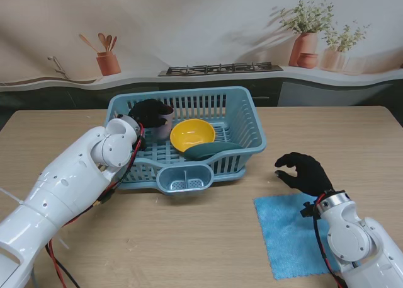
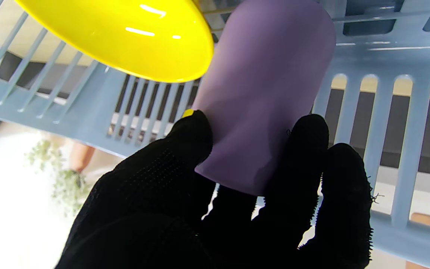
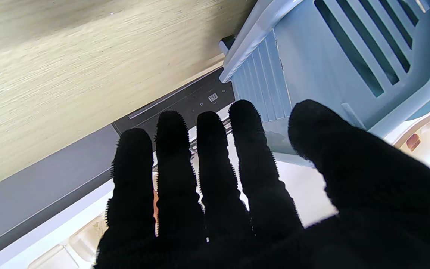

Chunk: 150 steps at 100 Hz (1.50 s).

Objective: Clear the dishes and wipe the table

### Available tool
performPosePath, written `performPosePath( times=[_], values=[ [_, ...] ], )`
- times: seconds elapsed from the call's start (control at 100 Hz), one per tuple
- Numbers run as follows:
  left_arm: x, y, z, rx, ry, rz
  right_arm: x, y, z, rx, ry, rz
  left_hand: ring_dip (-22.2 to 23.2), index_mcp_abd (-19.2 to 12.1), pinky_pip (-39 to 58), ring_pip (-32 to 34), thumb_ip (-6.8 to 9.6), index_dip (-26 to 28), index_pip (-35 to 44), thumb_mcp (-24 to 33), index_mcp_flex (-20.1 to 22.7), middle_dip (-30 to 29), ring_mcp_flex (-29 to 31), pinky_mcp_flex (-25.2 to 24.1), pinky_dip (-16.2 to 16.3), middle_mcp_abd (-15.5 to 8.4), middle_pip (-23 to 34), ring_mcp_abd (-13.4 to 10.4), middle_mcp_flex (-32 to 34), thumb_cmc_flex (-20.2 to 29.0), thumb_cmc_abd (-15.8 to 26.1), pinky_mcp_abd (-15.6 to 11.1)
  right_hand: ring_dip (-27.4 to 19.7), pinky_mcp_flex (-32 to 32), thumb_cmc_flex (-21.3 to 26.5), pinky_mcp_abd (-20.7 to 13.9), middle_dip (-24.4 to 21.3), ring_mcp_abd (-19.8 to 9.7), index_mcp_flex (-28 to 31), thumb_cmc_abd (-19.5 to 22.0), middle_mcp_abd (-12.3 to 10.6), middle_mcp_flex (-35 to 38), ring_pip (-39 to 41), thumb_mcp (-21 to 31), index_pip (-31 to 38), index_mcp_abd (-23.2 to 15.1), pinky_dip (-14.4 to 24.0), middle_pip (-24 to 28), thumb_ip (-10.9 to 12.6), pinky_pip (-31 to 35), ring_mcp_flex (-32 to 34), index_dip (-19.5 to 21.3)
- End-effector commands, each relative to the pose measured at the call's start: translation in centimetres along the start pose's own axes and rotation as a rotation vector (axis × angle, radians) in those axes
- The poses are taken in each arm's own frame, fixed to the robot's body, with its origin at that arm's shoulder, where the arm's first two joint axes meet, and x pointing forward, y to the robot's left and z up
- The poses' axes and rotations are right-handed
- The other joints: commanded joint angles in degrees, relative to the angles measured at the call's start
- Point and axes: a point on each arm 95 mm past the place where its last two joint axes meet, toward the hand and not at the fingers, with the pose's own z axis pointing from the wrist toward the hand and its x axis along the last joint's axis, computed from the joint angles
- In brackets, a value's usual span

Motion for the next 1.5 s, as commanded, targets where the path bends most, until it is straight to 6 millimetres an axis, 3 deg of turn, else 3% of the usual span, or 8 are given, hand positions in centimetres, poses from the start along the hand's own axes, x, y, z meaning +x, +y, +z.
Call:
performPosePath(
  times=[0.0, 0.3, 0.7, 0.91, 1.1, 1.49],
  values=[
    [-0.1, 0.8, -0.1, -0.030, -0.010, 0.002, 0.1, -0.2, 0.0, 0.011, 0.002, 0.002, -0.8, 1.5, -2.3, 0.0, 1.29, -0.8, -0.3, 0.6, 2.2, -1.3, -1.2, -1.9, -1.3, 5.0, -0.4, 4.7, 1.6, 0.3, 2.8, 1.9, 0.6, -0.7, 0.7, -1.5, -0.3, -0.8, -0.2, 1.7, -0.6, 0.3, 0.6, -0.9, 0.2, -0.3, 1.0, -0.1, 0.3, 0.3, 0.2, -0.2],
    [0.1, 0.9, -0.2, -0.030, -0.031, -0.002, 0.1, -0.2, 0.0, 0.012, 0.003, 0.002, 0.0, 2.2, -2.7, -0.2, 1.65, 0.6, -7.0, 0.2, 2.5, -1.0, -5.7, -5.2, -1.6, 5.9, -0.4, 5.4, -2.7, -5.1, 4.8, 1.9, 0.6, -0.8, 0.7, -1.4, -0.3, -0.9, -0.2, 1.8, -0.7, 0.3, 0.6, -0.9, 0.2, -0.3, 1.1, -0.1, 0.3, 0.3, 0.1, -0.2],
    [0.2, 0.5, -0.5, -0.021, -0.035, 0.020, 0.1, -0.2, 0.0, 0.012, 0.002, 0.002, 2.1, 1.2, -1.8, -0.1, 2.35, 4.8, -14.0, 0.0, 4.4, -0.5, -8.2, -6.7, -1.1, 5.3, 0.1, 5.4, -5.1, -10.5, 7.5, 1.9, 0.6, -0.9, 0.7, -1.5, -0.3, -0.9, -0.2, 1.9, -0.6, 0.3, 0.6, -1.0, 0.1, -0.4, 1.1, -0.1, 0.3, 0.2, 0.2, -0.1],
    [0.2, 0.4, -0.8, -0.005, -0.046, 0.048, 0.0, -0.2, 0.0, 0.012, 0.003, 0.001, 3.5, 2.8, -2.4, -1.0, 4.46, 7.7, -21.9, 2.2, 6.6, -0.2, -10.3, -7.5, -0.9, 6.7, 0.2, 5.4, -7.7, -14.5, 8.9, 1.9, 0.6, -1.0, 0.7, -1.5, -0.3, -1.0, -0.2, 1.9, -0.8, 0.2, 0.6, -1.0, 0.1, -0.4, 1.1, -0.1, 0.4, 0.2, 0.1, -0.1],
    [0.2, 0.4, -0.8, 0.011, -0.064, 0.050, 0.0, -0.3, 0.0, 0.012, -0.002, 0.002, 3.3, 4.0, -3.8, -2.2, 5.01, 7.4, -23.9, 2.4, 5.7, -0.3, -12.7, -9.5, -1.8, 7.5, -0.5, 5.4, -9.9, -14.9, 9.3, 1.9, 0.6, -1.0, 0.7, -1.6, -0.3, -0.9, -0.3, 1.8, -0.6, 0.3, 0.6, -1.0, 0.1, -0.4, 1.1, -0.1, 0.4, 0.2, 0.1, -0.1],
    [0.0, -0.1, -1.1, 0.083, -0.053, 0.067, 0.1, -0.3, 0.1, 0.014, -0.001, 0.002, 2.8, 3.7, -2.9, -2.9, 5.01, 6.3, -26.8, 2.2, 2.8, -0.1, -18.4, -12.7, -4.3, 6.6, -0.8, 5.4, -15.3, -14.7, 9.7, 1.9, 0.6, -0.9, 0.7, -1.5, -0.3, -0.9, -0.2, 1.8, -0.7, 0.3, 0.6, -0.9, 0.2, -0.4, 1.2, -0.1, 0.3, 0.2, 0.1, -0.1]
  ],
)
